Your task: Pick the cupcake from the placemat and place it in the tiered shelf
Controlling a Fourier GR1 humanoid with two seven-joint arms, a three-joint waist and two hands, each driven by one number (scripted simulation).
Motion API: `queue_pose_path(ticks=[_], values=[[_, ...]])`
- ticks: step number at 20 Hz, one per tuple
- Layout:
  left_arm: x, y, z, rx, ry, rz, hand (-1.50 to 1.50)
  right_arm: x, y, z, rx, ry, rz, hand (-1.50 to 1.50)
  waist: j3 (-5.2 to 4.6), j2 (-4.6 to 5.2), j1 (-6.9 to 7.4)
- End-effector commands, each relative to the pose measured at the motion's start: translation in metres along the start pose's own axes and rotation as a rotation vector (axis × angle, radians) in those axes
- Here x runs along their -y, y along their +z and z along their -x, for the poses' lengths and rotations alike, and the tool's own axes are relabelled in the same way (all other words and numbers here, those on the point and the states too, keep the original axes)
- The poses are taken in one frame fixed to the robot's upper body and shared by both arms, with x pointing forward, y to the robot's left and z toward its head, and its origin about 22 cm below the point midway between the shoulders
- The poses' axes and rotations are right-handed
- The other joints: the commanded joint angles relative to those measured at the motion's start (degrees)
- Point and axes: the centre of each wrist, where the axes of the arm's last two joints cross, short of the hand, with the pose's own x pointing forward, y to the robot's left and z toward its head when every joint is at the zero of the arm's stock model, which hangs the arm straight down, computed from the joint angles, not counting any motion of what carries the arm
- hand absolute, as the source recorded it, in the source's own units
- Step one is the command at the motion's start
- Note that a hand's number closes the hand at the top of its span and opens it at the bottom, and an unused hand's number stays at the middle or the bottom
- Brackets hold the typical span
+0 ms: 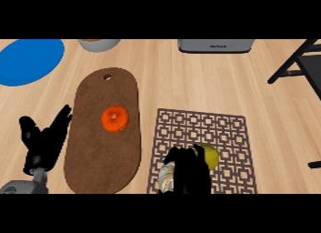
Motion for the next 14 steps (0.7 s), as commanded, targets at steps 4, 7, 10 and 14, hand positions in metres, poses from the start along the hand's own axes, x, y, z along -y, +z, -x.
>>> queue_pose_path(ticks=[4,7,10,14], values=[[-0.006,0.002,0.008,-0.056,0.016,-0.010,0.00,0.071,-0.087,0.019,-0.454,-0.254,0.291,1.50,-0.15,1.57,-1.60],[-0.005,0.004,0.005,-0.044,0.022,-0.019,0.00,0.111,-0.117,0.036,-0.602,-0.375,0.441,1.50,-0.15,1.71,-2.14],[-0.003,0.005,0.005,-0.047,0.013,0.010,0.00,0.156,-0.144,0.033,-0.656,-0.368,0.618,1.50,-0.34,1.71,-0.17],[0.001,0.002,0.001,-0.044,-0.005,0.027,0.00,0.211,-0.160,0.007,-0.724,-0.304,0.814,1.50,-0.45,1.29,0.84]])
